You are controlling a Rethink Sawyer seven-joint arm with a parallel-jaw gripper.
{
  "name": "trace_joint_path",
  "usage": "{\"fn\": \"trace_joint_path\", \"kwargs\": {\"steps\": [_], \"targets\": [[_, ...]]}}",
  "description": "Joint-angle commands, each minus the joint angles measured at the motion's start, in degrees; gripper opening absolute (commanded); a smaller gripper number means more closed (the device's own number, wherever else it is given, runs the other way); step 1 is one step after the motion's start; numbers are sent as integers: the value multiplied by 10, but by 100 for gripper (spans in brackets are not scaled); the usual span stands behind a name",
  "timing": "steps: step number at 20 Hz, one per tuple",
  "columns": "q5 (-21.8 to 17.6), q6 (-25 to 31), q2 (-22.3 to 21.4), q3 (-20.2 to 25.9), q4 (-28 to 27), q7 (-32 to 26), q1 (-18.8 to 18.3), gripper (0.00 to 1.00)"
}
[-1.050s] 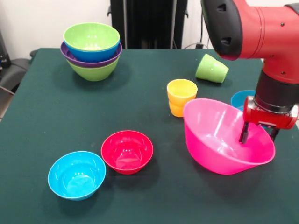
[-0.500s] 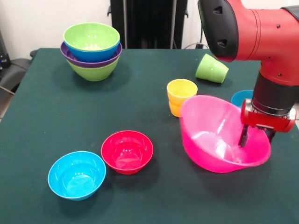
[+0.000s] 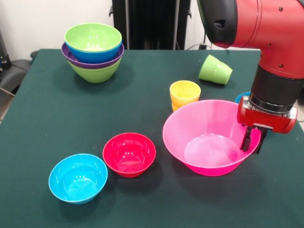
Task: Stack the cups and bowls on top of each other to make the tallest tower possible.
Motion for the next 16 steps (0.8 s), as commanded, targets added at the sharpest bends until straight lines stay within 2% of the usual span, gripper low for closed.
{"fn": "trace_joint_path", "kwargs": {"steps": [1,3,7,10,13,16], "targets": [[-1,-35,33,44,16,55,-1,0],[6,3,-3,51,49,43,-10,0],[8,77,-117,38,128,9,-21,0],[20,124,-185,53,180,-23,-42,0],[31,129,-221,78,220,-44,-68,0],[28,126,-239,90,239,-53,-81,0]]}}
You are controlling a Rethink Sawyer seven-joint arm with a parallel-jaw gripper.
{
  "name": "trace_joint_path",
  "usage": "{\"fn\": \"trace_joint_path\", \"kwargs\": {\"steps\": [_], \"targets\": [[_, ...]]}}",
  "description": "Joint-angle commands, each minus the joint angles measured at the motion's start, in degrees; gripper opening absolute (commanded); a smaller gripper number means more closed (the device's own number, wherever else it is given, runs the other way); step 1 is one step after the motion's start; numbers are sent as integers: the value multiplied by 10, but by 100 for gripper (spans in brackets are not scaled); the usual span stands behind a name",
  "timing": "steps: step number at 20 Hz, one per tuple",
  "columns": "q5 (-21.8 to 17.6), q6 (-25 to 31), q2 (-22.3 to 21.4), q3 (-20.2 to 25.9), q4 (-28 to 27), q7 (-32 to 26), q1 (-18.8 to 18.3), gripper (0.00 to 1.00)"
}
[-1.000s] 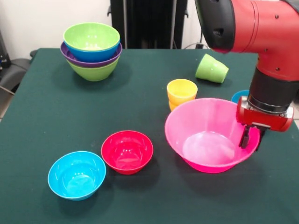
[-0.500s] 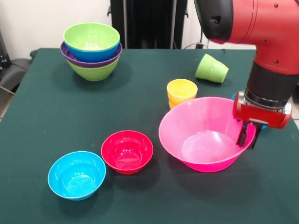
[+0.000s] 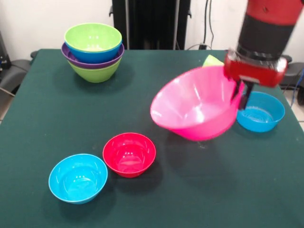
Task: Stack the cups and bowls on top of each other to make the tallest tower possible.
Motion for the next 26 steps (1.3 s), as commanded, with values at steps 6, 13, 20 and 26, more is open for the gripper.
{"fn": "trace_joint_path", "kwargs": {"steps": [6,13,20,26], "targets": [[1,48,-130,75,146,-47,-46,0],[-6,22,-149,90,186,-53,-70,0],[-18,15,-145,102,187,-52,-86,0],[-18,-1,-158,120,224,-58,-108,0]]}}
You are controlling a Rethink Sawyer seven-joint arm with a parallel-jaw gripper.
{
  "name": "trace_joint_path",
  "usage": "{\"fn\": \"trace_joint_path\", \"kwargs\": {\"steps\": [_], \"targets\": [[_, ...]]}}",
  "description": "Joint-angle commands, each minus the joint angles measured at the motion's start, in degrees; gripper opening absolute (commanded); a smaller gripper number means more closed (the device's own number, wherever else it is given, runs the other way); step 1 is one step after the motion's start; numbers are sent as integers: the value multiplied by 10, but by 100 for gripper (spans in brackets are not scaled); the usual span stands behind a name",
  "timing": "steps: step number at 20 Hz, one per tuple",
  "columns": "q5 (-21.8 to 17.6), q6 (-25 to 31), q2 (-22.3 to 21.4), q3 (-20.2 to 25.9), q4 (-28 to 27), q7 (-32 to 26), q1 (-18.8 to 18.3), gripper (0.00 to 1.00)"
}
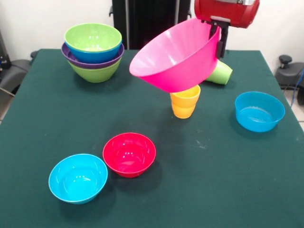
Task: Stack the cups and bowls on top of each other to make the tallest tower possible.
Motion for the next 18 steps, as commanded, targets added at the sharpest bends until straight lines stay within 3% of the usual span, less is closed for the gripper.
{"fn": "trace_joint_path", "kwargs": {"steps": [1,18], "targets": [[-24,-9,-8,73,74,-62,-28,0],[-52,-16,-78,125,178,-107,-113,0]]}}
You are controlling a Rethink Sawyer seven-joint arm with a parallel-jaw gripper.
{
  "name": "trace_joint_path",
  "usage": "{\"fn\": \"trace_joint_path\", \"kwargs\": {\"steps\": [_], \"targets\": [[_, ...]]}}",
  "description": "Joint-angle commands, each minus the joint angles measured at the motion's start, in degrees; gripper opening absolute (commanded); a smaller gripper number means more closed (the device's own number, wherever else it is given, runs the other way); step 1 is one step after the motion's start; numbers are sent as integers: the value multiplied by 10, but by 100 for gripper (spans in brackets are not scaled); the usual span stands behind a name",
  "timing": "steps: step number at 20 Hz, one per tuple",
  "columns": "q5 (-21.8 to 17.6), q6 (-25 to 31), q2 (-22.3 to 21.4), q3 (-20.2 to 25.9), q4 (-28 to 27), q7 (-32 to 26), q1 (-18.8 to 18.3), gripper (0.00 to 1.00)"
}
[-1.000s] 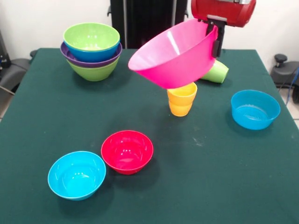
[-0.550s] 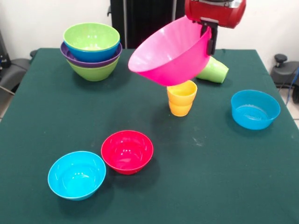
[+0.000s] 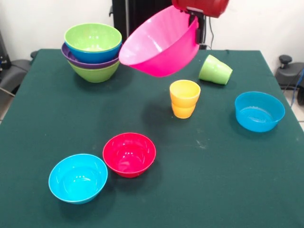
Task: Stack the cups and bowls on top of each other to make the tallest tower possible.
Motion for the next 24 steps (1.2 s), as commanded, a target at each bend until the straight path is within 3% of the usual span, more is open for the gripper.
{"fn": "trace_joint_path", "kwargs": {"steps": [1,7,24], "targets": [[-42,-13,-30,76,68,-110,-33,0],[-43,2,-57,97,96,-121,-62,0],[-40,-29,-112,182,215,-140,-171,0]]}}
